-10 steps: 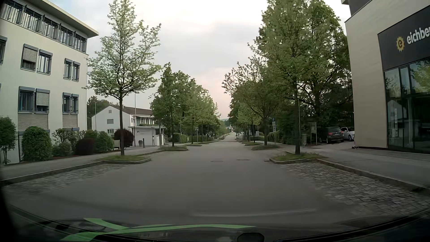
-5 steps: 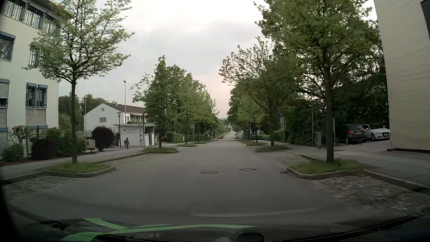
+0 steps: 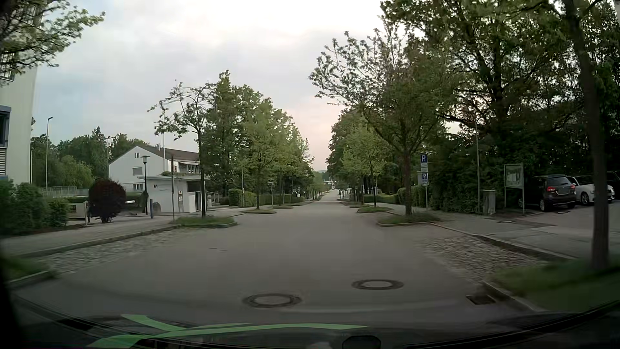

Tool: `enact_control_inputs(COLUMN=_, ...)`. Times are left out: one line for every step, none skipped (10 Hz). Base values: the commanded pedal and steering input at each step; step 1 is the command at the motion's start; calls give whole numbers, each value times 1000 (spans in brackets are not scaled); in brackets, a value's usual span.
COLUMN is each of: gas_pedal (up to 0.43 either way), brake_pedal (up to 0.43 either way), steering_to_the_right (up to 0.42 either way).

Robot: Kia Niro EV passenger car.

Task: Follow the waypoints while adhering to traffic rules and regulations

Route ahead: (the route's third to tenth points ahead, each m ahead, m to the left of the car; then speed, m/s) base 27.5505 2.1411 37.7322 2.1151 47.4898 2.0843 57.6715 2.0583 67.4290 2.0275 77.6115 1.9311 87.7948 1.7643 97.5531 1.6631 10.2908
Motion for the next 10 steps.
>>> enact_control_inputs(gas_pedal=0, brake_pedal=0, steering_to_the_right=-1)
enact_control_inputs(gas_pedal=0, brake_pedal=0, steering_to_the_right=-1)
enact_control_inputs(gas_pedal=0, brake_pedal=0, steering_to_the_right=-1)
enact_control_inputs(gas_pedal=0, brake_pedal=0, steering_to_the_right=-3)
enact_control_inputs(gas_pedal=0, brake_pedal=0, steering_to_the_right=-3)
enact_control_inputs(gas_pedal=8, brake_pedal=0, steering_to_the_right=-5)
enact_control_inputs(gas_pedal=28, brake_pedal=0, steering_to_the_right=-6)
enact_control_inputs(gas_pedal=28, brake_pedal=0, steering_to_the_right=-4)
enact_control_inputs(gas_pedal=28, brake_pedal=0, steering_to_the_right=-2)
enact_control_inputs(gas_pedal=28, brake_pedal=0, steering_to_the_right=-2)
